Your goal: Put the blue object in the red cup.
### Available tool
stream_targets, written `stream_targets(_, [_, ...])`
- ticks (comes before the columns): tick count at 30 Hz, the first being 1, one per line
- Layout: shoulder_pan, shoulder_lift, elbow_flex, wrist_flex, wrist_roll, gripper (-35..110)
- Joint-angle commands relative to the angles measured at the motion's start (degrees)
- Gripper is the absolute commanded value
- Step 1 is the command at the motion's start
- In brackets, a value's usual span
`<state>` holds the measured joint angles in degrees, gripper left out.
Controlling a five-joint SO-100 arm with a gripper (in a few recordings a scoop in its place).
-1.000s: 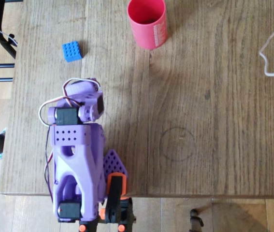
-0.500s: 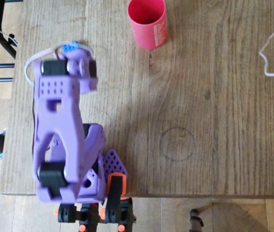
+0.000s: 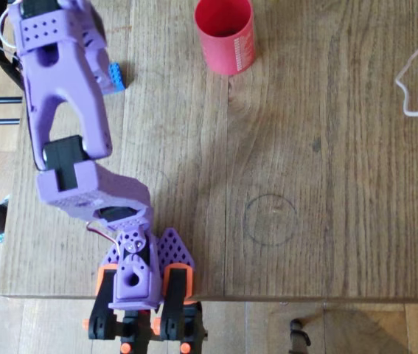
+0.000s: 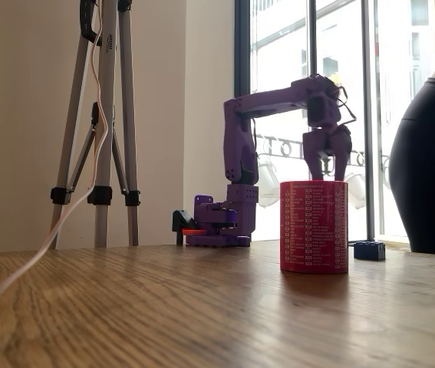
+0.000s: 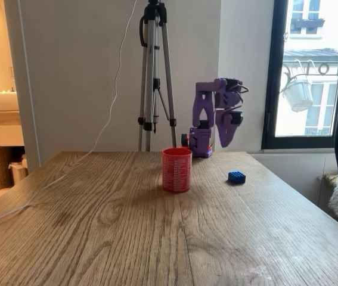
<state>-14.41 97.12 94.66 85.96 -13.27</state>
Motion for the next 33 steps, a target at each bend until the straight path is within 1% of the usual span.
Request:
stream_targets(1, [-3.2,-4.0,-4.7,-9.0,7.6,1])
stream_targets(6, [-5.0,-7.4,-6.0,-18.4,10.5,1])
stream_targets(9, [-5.6,-10.1,-7.7,-20.2,9.7,1])
stream_targets(14, [-4.4,-14.8,-13.4,-18.0,9.0,1])
stream_targets(20, [-3.0,-19.4,-13.7,-16.8,2.6,1])
stream_targets(27, [0.4,-17.1,-13.7,-15.0,0.4,1])
stream_targets(33, [0.2,-16.3,-13.7,-12.3,0.0,1])
